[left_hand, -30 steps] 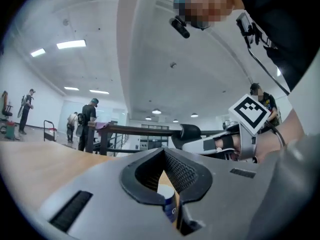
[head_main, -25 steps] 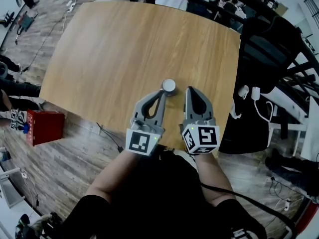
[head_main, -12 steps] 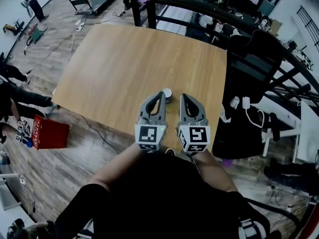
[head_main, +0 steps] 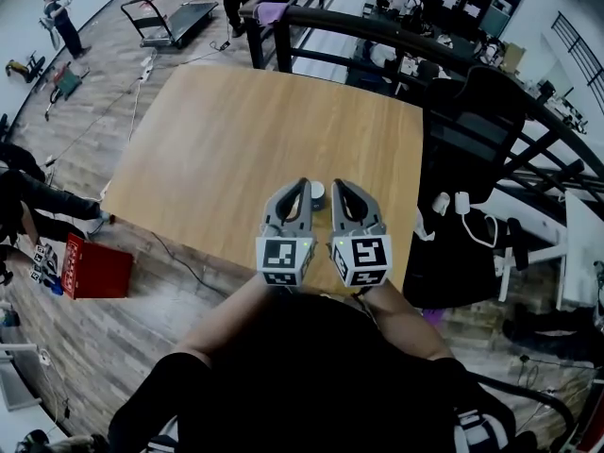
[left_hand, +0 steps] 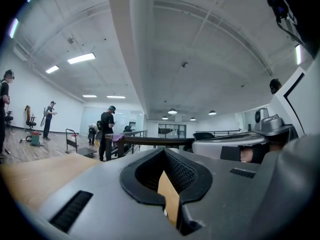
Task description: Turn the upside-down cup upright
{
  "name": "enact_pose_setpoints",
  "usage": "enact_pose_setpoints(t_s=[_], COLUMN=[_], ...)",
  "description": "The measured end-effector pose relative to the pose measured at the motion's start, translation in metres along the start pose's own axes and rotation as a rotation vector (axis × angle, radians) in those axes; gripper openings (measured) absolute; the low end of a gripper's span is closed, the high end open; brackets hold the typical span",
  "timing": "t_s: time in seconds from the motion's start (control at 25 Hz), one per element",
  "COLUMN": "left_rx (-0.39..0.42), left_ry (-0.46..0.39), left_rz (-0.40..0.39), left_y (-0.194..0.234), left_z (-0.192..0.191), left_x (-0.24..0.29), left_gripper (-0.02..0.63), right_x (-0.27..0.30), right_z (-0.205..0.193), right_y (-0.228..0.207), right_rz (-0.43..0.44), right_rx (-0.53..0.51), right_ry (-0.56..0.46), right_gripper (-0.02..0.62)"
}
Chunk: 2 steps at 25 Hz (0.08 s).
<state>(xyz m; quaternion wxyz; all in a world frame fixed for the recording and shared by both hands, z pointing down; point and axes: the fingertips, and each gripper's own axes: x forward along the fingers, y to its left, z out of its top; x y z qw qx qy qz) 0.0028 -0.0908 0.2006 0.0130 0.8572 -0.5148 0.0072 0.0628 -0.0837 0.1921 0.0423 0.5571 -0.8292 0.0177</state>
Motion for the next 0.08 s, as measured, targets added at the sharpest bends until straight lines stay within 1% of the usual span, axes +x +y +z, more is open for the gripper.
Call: enact_pose_setpoints(t_s=[0.08], left_rx=[0.005], left_ry=[-0.006], left_rz=[0.000], left_y=[0.0016], left_z=[0.0045], left_x=[-0.0013], left_gripper=[0.008], right_x=[0.0023], right_z=[0.0051], right_y=[0.0029], right_rz=[0.004], right_rx=[0.000], right_ry=[-0.002], right_gripper=[0.012])
